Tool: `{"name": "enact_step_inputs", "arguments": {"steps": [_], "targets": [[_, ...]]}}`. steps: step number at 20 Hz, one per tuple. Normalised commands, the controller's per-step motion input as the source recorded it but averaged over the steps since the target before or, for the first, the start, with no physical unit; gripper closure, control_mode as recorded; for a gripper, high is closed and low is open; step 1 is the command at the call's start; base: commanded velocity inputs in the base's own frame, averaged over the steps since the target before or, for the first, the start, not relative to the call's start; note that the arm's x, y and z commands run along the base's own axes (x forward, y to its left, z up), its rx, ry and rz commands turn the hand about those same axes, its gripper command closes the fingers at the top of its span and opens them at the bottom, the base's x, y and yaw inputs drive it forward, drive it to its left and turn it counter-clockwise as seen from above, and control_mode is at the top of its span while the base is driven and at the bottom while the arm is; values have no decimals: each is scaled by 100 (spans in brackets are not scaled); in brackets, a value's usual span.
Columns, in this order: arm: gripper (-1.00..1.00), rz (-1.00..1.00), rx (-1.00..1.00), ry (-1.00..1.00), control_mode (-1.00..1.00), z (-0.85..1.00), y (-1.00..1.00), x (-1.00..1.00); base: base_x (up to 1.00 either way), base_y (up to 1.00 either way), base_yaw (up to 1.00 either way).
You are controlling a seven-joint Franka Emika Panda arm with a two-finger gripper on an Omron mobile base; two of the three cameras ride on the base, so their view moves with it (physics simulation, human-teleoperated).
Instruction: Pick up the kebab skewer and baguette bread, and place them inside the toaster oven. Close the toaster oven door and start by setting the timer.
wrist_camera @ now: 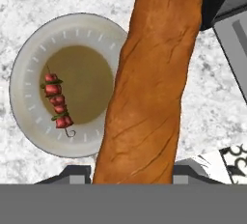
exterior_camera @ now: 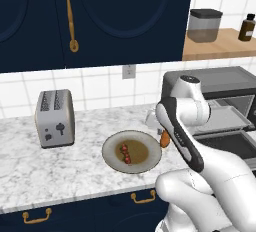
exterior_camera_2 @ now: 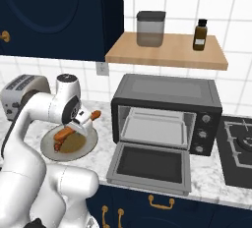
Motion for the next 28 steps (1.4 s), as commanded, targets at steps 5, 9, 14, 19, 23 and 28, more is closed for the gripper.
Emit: {"name": "enact_step_inputs", "arguments": {"steps": [5,9,14,19,23,28], "targets": [[100,-16,4,0,-100,40,-43,-27,0,0,0],[100,-11,4,-4,-100,30,-55,-24,0,0,0],[100,-9,5,-6,-100,28,-52,-27,0,0,0],[100,-11,4,-6,-100,11,-60,-11,0,0,0],[100,-15,4,-6,-100,4,-69,-6,0,0,0],[100,-25,4,-5,-100,0,-67,0,0,0,0]]}}
